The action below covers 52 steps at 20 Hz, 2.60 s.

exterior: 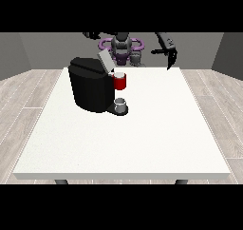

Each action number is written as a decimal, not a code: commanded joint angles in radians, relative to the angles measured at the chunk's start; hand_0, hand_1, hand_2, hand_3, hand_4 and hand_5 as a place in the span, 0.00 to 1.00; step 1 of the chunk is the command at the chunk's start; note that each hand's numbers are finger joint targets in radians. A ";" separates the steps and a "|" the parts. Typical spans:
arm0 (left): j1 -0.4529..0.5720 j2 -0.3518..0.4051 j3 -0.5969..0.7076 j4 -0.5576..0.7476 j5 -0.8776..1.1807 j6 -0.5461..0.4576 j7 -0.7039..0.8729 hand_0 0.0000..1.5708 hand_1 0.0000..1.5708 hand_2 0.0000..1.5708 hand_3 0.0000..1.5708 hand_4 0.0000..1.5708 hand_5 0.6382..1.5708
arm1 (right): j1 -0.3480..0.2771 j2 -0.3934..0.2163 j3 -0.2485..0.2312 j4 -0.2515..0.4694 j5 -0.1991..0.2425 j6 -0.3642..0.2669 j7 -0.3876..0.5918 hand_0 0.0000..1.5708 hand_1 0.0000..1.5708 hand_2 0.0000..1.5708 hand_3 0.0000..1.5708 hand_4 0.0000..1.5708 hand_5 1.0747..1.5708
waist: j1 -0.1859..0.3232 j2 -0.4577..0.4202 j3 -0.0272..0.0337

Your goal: Insert the coffee pod into the coffee machine and close the lid

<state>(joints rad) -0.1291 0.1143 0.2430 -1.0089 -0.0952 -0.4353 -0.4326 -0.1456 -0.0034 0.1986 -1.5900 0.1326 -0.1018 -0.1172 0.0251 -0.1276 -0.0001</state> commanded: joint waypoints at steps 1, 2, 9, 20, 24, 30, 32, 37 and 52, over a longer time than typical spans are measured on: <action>0.044 -0.058 -0.072 -0.104 -0.015 0.020 0.025 0.00 0.00 0.00 0.00 0.12 1.00 | -0.092 -0.010 -0.057 0.010 0.025 -0.023 0.094 0.00 0.00 0.00 0.00 0.18 1.00 | 0.052 0.021 0.0003; 0.007 -0.051 -0.051 -0.089 -0.006 0.051 -0.019 0.00 0.00 0.00 0.00 0.13 1.00 | -0.124 -0.005 -0.053 0.031 0.046 -0.025 0.041 0.00 0.00 0.00 0.00 0.17 1.00 | 0.036 0.072 0.0001; 0.053 -0.011 -0.070 -0.195 0.033 -0.019 0.019 0.00 0.00 0.00 0.00 0.23 1.00 | -0.246 -0.012 -0.137 0.172 0.061 -0.081 0.046 0.00 0.00 0.00 0.00 0.22 1.00 | 0.096 0.116 0.0002; 0.031 0.044 -0.033 -0.174 0.086 -0.031 0.002 0.00 0.00 0.00 0.00 0.24 1.00 | -0.356 -0.049 -0.236 0.364 0.025 -0.067 -0.044 0.00 0.00 0.00 0.00 0.26 1.00 | 0.078 0.184 0.0001; -0.001 0.002 -0.087 -0.218 0.027 0.038 0.000 0.00 0.00 0.00 0.00 0.23 1.00 | -0.422 -0.041 -0.275 0.448 0.029 -0.119 -0.109 0.00 0.00 0.00 0.00 0.28 1.00 | 0.104 0.229 0.0003; 0.010 0.066 -0.040 -0.121 0.061 -0.016 -0.076 0.00 0.00 0.00 0.00 0.24 1.00 | -0.465 -0.087 -0.306 0.477 -0.017 -0.059 -0.095 0.00 0.00 0.00 0.00 0.28 1.00 | 0.092 0.238 0.0000; 0.005 -0.018 -0.102 -0.212 0.060 0.016 0.003 0.00 0.00 0.00 0.00 0.23 1.00 | -0.469 -0.098 -0.332 0.536 -0.020 -0.068 -0.143 0.00 0.00 0.00 0.00 0.23 1.00 | 0.139 0.250 0.0005; -0.032 0.059 -0.042 -0.108 0.068 -0.001 -0.086 0.00 0.00 0.00 0.00 0.22 1.00 | -0.479 -0.088 -0.291 0.500 -0.002 -0.054 -0.131 0.00 0.00 0.00 0.00 0.24 1.00 | 0.108 0.279 0.0000; -0.082 0.060 -0.058 -0.018 0.078 -0.022 -0.077 0.00 0.00 0.00 0.00 0.23 1.00 | -0.687 0.001 -0.181 0.599 0.140 -0.177 0.042 0.00 0.00 0.00 0.00 0.24 1.00 | 0.171 0.252 -0.0003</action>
<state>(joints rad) -0.2134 0.1744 0.1975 -1.0443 -0.0099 -0.4511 -0.5073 -0.7823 -0.0304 -0.0173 -1.0272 0.2326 -0.2390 -0.1468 0.1747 0.1443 -0.0007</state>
